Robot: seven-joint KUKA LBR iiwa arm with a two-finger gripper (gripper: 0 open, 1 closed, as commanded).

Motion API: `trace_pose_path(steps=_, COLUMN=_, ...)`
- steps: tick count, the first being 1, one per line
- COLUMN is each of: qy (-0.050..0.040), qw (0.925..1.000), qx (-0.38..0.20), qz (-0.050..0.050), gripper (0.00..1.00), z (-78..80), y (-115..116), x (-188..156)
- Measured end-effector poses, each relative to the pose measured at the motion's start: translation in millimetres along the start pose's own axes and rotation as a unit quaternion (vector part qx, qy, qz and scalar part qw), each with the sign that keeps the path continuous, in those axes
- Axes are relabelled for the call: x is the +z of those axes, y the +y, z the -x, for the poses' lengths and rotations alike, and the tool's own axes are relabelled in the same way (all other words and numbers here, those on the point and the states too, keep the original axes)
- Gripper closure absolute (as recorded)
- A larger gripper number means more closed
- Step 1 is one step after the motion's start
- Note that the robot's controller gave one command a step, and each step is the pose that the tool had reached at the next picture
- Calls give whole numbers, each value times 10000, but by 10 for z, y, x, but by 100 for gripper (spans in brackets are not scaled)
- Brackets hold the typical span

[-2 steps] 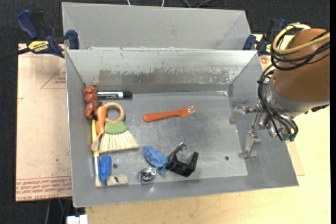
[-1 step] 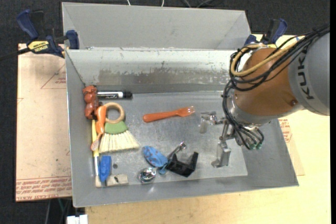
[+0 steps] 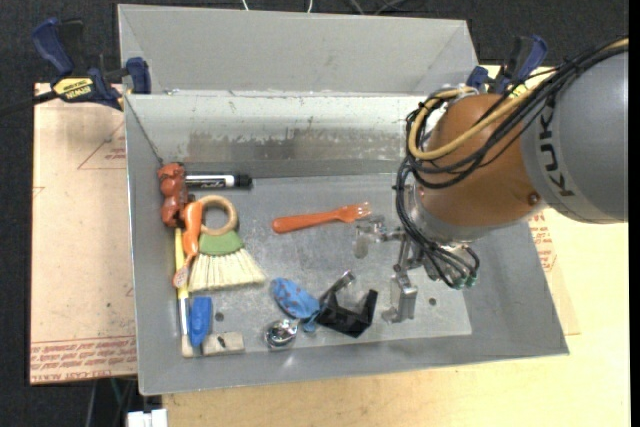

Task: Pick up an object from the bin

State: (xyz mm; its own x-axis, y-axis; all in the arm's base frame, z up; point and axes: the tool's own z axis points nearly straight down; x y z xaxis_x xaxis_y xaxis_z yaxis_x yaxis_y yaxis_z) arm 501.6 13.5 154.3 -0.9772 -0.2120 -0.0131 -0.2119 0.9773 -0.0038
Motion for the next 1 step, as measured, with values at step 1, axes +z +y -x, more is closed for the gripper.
trace_pose_path(steps=1, qy=44, qw=9830, qx=-1837, qz=35, gripper=0, z=70, y=430, x=442)
